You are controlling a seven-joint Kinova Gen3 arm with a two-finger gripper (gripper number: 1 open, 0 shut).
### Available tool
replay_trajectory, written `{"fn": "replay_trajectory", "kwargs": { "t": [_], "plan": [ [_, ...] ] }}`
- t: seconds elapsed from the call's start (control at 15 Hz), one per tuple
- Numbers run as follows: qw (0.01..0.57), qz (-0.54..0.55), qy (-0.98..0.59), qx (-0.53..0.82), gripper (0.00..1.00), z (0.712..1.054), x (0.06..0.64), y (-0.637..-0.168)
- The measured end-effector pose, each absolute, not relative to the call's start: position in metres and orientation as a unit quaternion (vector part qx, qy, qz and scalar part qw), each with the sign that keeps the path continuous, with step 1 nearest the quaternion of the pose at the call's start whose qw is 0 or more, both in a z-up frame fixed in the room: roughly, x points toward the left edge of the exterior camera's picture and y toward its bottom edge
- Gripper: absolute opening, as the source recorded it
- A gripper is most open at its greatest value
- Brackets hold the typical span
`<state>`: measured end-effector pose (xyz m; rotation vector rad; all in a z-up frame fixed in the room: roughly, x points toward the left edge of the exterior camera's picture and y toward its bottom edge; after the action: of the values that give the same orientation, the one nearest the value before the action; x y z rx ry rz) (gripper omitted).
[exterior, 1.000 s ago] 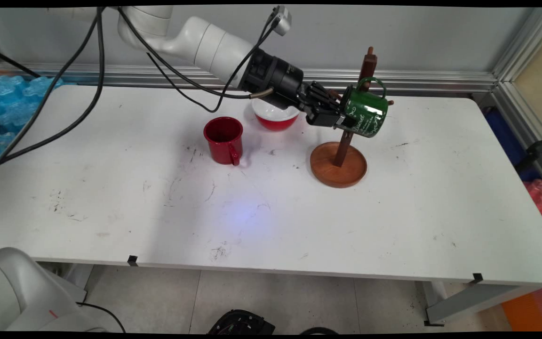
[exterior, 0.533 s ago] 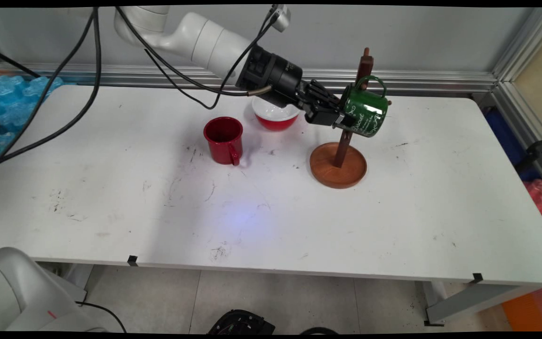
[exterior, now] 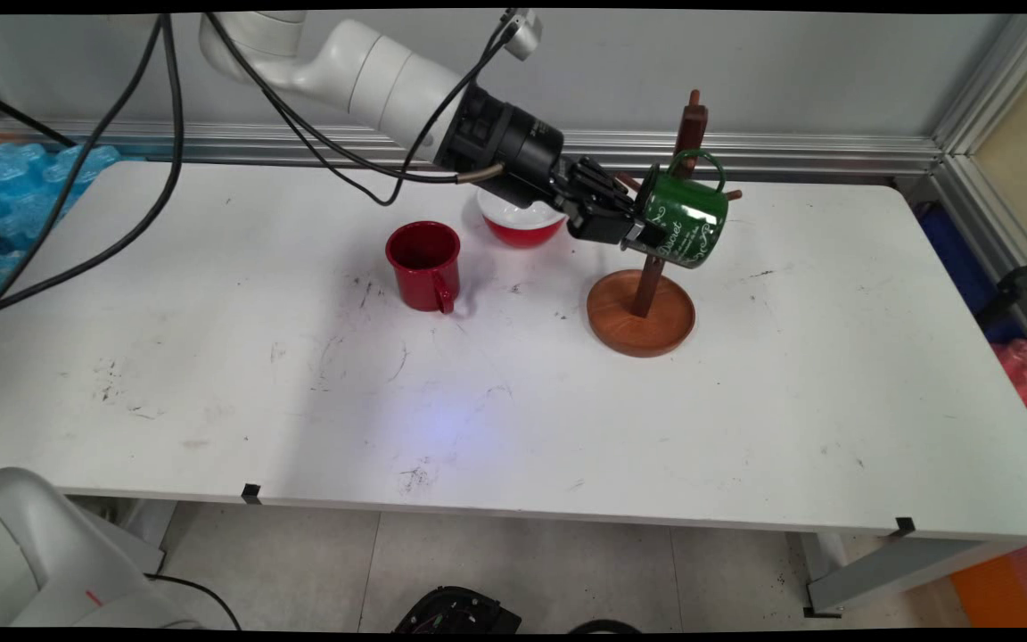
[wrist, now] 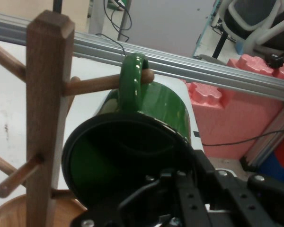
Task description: Place the picked object on the table
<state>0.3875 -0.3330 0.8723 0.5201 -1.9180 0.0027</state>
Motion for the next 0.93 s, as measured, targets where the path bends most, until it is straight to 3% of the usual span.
{"fn": "replay_trajectory", "kwargs": {
  "t": [0.93],
  "plan": [
    [0.539, -0.013, -0.813, 0.22, 0.0, 0.885, 0.398, -0.311]
  ]
}}
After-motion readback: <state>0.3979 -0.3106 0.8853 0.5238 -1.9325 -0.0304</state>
